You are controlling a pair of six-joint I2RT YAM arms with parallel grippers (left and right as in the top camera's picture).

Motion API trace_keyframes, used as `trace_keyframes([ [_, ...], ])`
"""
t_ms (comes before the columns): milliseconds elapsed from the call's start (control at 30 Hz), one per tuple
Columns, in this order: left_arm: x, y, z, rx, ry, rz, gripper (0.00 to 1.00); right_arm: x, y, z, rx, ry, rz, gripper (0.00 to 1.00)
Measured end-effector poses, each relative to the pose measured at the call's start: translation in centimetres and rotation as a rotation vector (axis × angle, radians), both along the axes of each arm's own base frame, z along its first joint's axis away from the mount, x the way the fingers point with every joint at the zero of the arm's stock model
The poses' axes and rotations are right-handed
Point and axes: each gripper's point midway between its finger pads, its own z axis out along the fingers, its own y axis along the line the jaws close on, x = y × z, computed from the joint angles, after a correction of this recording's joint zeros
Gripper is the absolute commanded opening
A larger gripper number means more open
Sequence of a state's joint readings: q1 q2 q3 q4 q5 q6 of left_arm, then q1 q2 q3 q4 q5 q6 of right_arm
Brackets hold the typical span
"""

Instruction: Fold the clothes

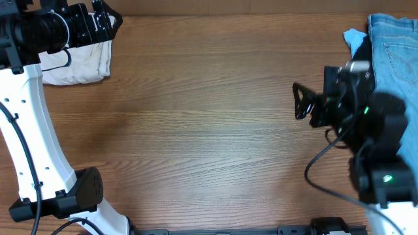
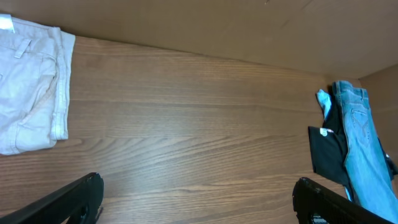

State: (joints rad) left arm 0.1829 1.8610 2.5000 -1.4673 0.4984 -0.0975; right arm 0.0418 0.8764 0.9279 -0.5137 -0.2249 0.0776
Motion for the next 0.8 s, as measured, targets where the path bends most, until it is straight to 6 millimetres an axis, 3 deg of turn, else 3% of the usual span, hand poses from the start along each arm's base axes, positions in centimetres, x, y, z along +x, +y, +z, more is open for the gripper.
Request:
trace_keyframes([
  [100,0.0,0.0,0.0,0.0,0.0,0.0,1.0,-0.9,-0.1,-2.9,0.009,-0.075,0.005,1.0],
  [433,0.0,0.0,0.0,0.0,0.0,-0.001,1.0,-4.0,0.2,-8.0,0.025,-0.411,0.038,1.0],
  [633,0.0,0.0,0.0,0.0,0.0,0.0,1.0,-5.3,0.4,-10.0,0.028,-0.457,0.055,1.0],
  [800,0.0,0.0,0.0,0.0,0.0,0.0,1.0,-5.8,0.2,-9.7,0.025,-0.472,0.041,1.0],
])
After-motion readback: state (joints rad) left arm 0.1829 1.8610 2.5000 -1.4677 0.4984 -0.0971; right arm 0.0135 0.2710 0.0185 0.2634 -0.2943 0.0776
